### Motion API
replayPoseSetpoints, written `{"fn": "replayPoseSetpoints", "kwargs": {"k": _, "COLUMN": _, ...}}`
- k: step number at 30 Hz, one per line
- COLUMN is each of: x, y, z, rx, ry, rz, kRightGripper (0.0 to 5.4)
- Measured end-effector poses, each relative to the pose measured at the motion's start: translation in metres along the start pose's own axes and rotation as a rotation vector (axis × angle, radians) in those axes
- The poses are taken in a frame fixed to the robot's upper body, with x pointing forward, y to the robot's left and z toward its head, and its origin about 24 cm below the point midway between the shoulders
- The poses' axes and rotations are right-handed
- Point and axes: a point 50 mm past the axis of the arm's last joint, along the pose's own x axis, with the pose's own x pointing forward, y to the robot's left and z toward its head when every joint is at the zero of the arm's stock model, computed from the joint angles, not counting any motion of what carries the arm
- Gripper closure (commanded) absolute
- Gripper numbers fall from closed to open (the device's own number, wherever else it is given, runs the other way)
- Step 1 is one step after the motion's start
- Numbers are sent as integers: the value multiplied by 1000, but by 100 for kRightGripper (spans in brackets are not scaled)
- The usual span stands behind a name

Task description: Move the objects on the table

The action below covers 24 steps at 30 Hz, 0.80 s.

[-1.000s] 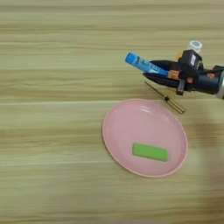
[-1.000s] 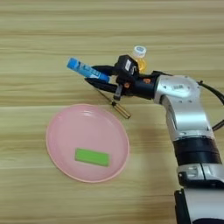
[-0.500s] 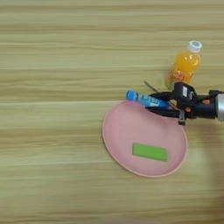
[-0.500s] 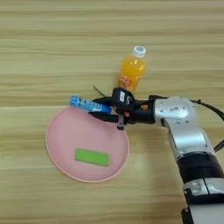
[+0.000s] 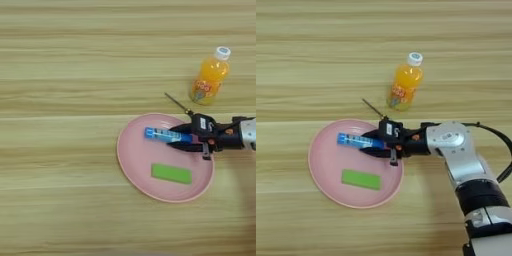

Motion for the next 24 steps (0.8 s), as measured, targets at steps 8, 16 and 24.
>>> {"fn": "replayPoseSetpoints", "kwargs": {"k": 8, "x": 3, "y": 3, "z": -3, "rx": -10, "ry": 11, "rz": 20, "kRightGripper": 399}}
{"fn": "replayPoseSetpoints", "kwargs": {"k": 16, "x": 4, "y": 3, "z": -3, "rx": -17, "ry": 9, "rz": 23, "kRightGripper": 370}}
{"fn": "replayPoseSetpoints", "kwargs": {"k": 24, "x": 4, "y": 3, "z": -2, "rx": -16, "ry": 5, "rz": 26, "kRightGripper": 299}}
